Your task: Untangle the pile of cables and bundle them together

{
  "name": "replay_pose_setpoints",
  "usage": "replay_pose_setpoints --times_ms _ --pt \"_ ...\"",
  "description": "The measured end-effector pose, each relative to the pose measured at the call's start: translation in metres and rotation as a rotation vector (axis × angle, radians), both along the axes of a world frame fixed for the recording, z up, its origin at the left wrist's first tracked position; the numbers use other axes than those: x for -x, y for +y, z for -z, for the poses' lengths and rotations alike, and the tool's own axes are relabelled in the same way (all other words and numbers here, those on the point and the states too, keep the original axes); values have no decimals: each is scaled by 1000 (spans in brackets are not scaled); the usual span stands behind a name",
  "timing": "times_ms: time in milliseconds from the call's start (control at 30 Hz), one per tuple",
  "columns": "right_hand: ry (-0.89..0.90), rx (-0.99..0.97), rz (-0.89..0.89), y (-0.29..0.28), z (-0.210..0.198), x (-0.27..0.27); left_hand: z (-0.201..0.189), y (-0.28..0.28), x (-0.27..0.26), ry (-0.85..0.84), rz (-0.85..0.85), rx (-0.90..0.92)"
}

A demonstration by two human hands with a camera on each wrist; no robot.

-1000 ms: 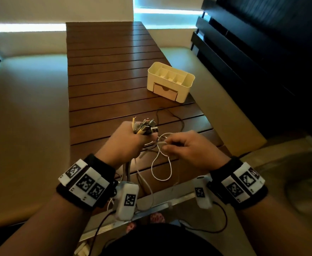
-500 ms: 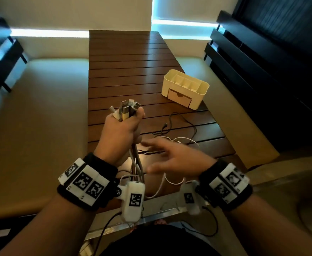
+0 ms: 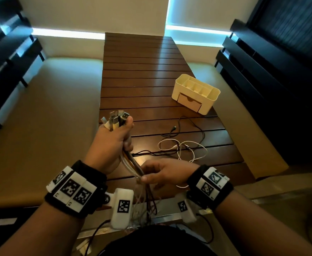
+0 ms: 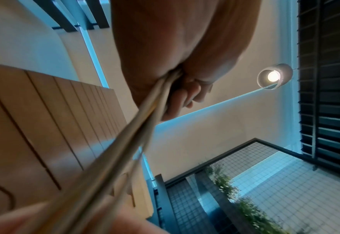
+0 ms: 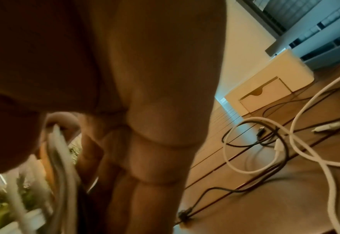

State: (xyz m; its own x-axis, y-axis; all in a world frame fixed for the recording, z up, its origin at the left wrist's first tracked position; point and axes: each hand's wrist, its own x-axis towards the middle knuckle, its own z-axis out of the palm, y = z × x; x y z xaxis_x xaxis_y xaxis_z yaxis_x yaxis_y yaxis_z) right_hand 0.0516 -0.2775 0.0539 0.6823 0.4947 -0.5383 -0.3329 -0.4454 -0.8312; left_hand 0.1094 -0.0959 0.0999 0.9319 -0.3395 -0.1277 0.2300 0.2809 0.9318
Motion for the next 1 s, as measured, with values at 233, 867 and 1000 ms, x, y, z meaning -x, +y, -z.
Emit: replay_pose_setpoints --times_ms 233,867,1000 --pt "-355 370 368 -11 44 -37 15 37 -6 70 -114 -61" --pt "-696 920 -92 34 105 -110 10 51 -2 -51 -107 -149" --pt "-587 740 191 27 87 -106 8 48 -5 -55 -106 -150"
